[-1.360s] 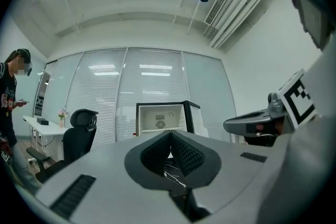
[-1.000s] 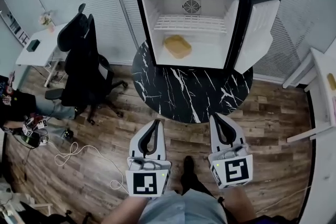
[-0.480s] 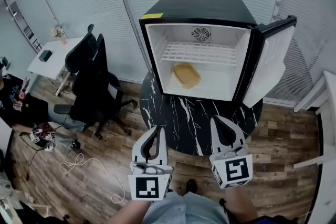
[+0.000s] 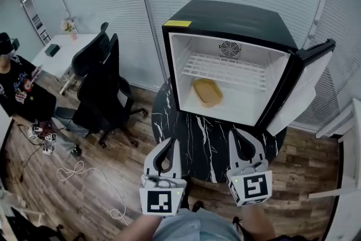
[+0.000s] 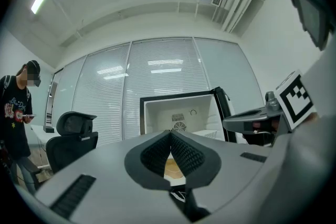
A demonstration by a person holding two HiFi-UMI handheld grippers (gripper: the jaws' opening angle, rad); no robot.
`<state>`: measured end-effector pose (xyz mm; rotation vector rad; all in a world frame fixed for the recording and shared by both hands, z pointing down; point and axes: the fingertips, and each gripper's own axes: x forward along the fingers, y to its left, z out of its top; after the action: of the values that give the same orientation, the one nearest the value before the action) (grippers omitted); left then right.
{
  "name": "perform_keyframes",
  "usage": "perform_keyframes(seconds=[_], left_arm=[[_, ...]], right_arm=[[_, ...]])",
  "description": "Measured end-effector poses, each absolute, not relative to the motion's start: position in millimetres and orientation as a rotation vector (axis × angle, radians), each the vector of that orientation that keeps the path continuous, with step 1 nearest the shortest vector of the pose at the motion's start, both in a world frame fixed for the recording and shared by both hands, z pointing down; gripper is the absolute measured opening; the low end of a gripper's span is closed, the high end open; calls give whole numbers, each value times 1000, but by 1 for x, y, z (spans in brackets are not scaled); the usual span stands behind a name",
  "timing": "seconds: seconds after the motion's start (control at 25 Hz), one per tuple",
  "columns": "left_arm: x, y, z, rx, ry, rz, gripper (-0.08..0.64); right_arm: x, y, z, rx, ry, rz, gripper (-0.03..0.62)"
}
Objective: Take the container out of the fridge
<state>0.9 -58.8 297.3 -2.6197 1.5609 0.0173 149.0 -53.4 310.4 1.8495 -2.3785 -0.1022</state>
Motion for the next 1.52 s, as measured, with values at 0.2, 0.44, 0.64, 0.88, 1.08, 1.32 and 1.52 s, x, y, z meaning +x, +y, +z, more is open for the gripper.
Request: perform_keyframes(seconds=[0.2, 0.44, 0.64, 0.88, 1.08, 1.32, 1.52], left_arm=[[11, -97, 303, -2643, 1541, 12, 14], [14, -149, 314, -2683, 1523, -4, 14], [16, -188, 332, -2726, 1507, -54, 14], [20, -222, 350, -2760, 1455, -129, 14], [27, -241, 364, -2775, 1420, -160, 14], [27, -257, 387, -2824, 1444, -200, 14], [30, -263, 403, -2852, 1435, -244, 14]], right_arm=[[156, -89, 315, 1845, -2366, -94, 14], [150, -142, 324, 1813, -2355, -73, 14], [143, -184, 341, 1770, -2345, -28, 14], [133, -224, 362, 1693, -2324, -5, 26], [129, -250, 383, 1647, -2322, 16, 52], [124, -273, 410, 1584, -2305, 25, 79], [120, -280, 438, 1503, -2297, 86, 95]])
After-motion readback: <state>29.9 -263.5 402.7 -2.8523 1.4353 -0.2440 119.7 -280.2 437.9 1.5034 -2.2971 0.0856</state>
